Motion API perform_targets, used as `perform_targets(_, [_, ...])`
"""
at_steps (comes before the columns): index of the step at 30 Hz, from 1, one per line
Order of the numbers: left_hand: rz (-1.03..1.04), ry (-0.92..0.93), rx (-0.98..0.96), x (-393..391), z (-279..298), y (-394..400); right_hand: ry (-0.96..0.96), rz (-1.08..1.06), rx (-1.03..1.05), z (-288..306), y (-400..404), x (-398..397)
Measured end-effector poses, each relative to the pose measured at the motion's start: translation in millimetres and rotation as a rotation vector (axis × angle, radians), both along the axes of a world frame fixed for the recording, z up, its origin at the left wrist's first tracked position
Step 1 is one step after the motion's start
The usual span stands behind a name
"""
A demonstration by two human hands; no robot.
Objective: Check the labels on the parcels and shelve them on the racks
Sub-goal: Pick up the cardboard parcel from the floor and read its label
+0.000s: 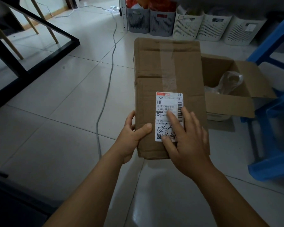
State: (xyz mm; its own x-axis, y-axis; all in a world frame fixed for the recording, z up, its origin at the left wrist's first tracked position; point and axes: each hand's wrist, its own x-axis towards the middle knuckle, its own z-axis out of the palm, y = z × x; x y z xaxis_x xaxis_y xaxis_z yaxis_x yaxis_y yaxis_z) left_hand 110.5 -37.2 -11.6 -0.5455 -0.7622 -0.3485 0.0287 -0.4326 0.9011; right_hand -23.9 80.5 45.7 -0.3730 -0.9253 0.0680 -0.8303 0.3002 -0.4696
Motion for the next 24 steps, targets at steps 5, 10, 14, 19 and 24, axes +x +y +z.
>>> perform_targets(5, [0.021,0.026,-0.012,0,2,-2,0.085,0.058,-0.118,-11,3,8])
perform_targets(10, [0.034,0.034,-0.020,3,3,-1,0.206,0.074,-0.178,-20,5,10])
perform_targets(14, [0.033,0.042,-0.030,4,4,-1,0.221,0.073,-0.203,-21,5,11])
perform_targets(19, [0.039,0.040,-0.031,4,5,-1,0.201,0.064,-0.192,-21,3,10])
perform_targets(24, [0.032,0.039,-0.039,3,4,-1,0.202,0.060,-0.189,-23,4,10])
